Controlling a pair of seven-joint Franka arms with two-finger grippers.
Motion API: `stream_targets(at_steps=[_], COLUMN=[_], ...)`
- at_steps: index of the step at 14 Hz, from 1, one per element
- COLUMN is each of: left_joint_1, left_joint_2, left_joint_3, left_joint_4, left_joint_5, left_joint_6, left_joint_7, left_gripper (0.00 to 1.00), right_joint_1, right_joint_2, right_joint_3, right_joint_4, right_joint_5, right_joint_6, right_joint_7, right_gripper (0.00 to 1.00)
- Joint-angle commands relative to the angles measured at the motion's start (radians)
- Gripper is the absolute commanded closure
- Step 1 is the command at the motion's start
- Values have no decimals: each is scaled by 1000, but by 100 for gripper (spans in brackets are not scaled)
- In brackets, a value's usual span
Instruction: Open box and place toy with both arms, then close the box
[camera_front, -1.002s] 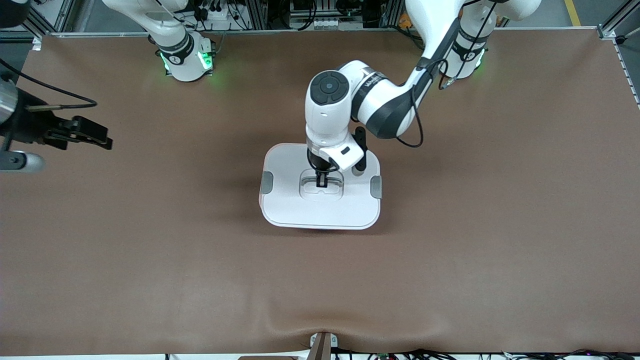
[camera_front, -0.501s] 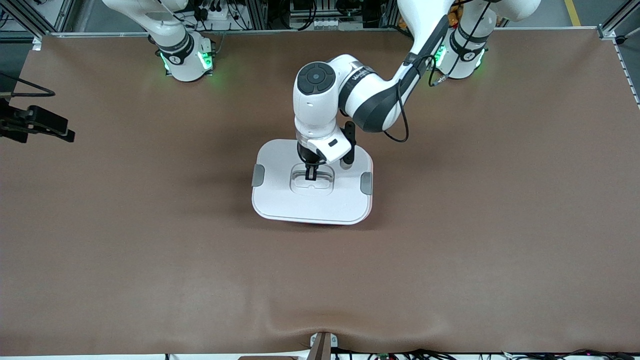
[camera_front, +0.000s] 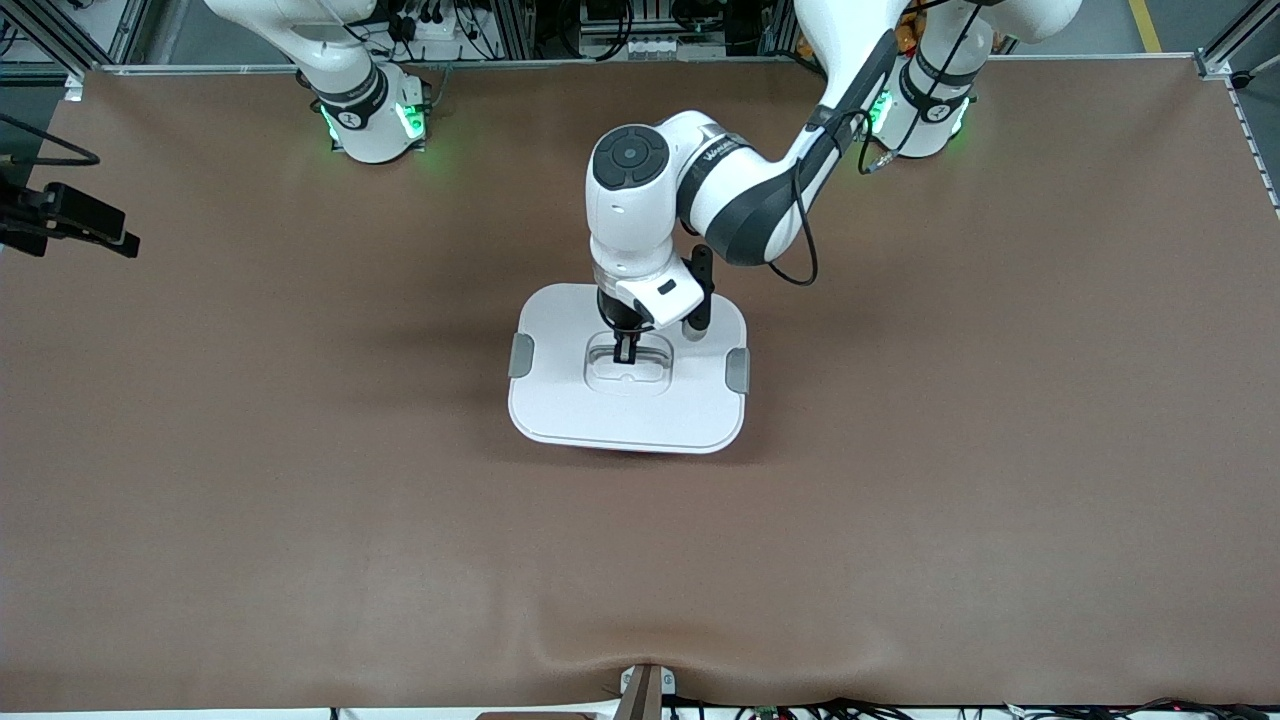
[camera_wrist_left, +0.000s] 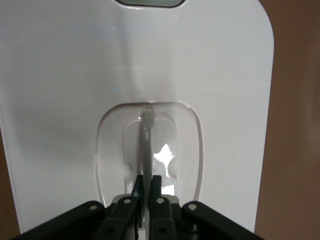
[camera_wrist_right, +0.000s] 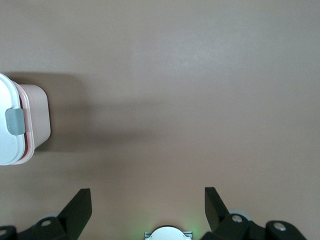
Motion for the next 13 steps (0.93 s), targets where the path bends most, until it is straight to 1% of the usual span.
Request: stream_targets(at_steps=[1,3,5,9,11,13], left_joint_1=[-11,-11,-11,-13,-13,-13], left_joint_2=[9,9,11,9,9,11], left_joint_3=[10,8,8,7,7,7], left_joint_4=[17,17,17,11,2,0], left_joint_5=[21,10,7,6,6,6], left_joint_6=[-10,-10,-10,-22,-27,-30], left_joint_7=[-25,-27,-28,-33,-33,-33], left_gripper=[100,100,100,100,100,100], right_joint_1=[5,5,5,7,7,2], right_joint_2=[-96,-106,-129,-188,-187,-182], right_joint_3=[-5,-5,-5,-3,-3,-5], right_joint_4=[-133,-139,-171,-263,-262,-250], right_joint_5=[0,-16,-17,-17,-17,-29], right_joint_6=[52,50,67,128,133,138], right_joint_7=[-12,-13,-13,-13,-13,-60], right_gripper=[0,0,0,0,0,0])
